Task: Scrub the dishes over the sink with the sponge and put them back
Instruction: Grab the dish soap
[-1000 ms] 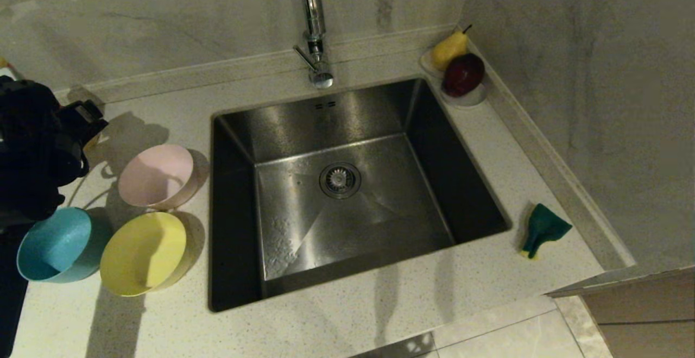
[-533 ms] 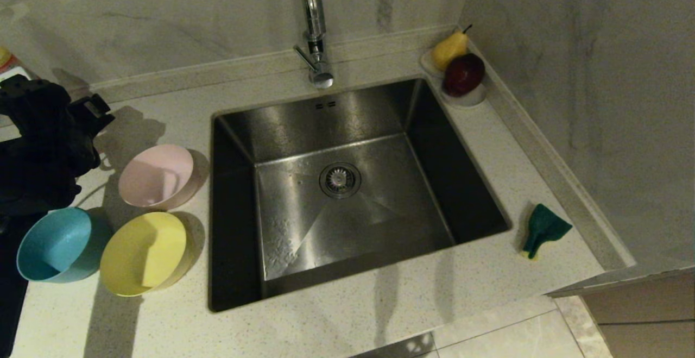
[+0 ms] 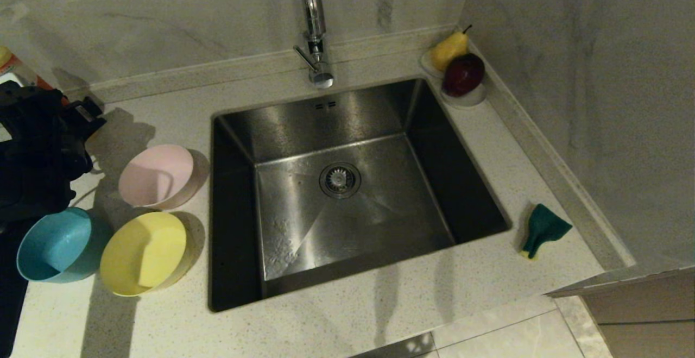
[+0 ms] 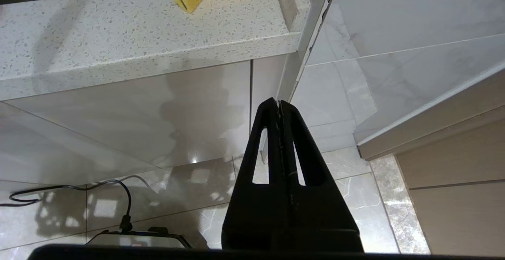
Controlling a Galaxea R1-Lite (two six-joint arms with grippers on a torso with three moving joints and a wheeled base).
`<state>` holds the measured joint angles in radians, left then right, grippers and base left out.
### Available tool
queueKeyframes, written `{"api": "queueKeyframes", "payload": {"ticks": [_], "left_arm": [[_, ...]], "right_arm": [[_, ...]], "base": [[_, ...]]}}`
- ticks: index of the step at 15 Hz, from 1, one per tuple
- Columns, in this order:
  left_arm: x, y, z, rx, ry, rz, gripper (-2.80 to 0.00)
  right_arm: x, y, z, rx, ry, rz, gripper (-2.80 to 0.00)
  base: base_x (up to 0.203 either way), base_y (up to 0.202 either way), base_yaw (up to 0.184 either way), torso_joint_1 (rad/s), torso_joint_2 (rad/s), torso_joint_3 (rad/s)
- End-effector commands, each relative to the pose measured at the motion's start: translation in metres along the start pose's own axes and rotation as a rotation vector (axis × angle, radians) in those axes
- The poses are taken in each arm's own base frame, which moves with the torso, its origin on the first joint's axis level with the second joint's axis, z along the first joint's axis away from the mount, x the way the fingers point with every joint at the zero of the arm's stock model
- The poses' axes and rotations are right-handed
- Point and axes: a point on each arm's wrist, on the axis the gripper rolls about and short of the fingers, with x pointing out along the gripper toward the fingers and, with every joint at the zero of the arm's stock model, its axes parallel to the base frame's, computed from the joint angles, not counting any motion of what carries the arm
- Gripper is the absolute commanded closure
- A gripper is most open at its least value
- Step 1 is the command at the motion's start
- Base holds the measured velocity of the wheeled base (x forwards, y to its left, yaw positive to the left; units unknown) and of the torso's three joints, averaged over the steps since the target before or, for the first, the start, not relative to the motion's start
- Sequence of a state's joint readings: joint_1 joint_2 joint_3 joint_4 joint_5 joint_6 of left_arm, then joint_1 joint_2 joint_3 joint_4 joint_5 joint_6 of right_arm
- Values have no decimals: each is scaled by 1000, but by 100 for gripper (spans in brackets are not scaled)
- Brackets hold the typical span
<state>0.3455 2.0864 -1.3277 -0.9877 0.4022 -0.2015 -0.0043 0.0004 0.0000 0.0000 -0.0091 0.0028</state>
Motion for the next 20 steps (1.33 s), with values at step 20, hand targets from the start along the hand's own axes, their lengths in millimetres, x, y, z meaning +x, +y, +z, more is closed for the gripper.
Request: {"api": "queueKeyframes", "payload": {"ticks": [20], "left_arm": [[49, -6, -17, 0, -146, -51, -280]], "right_arm": [[0, 0, 0, 0, 1, 0, 0]], "base": [[0, 0, 0, 0, 0, 0]]}}
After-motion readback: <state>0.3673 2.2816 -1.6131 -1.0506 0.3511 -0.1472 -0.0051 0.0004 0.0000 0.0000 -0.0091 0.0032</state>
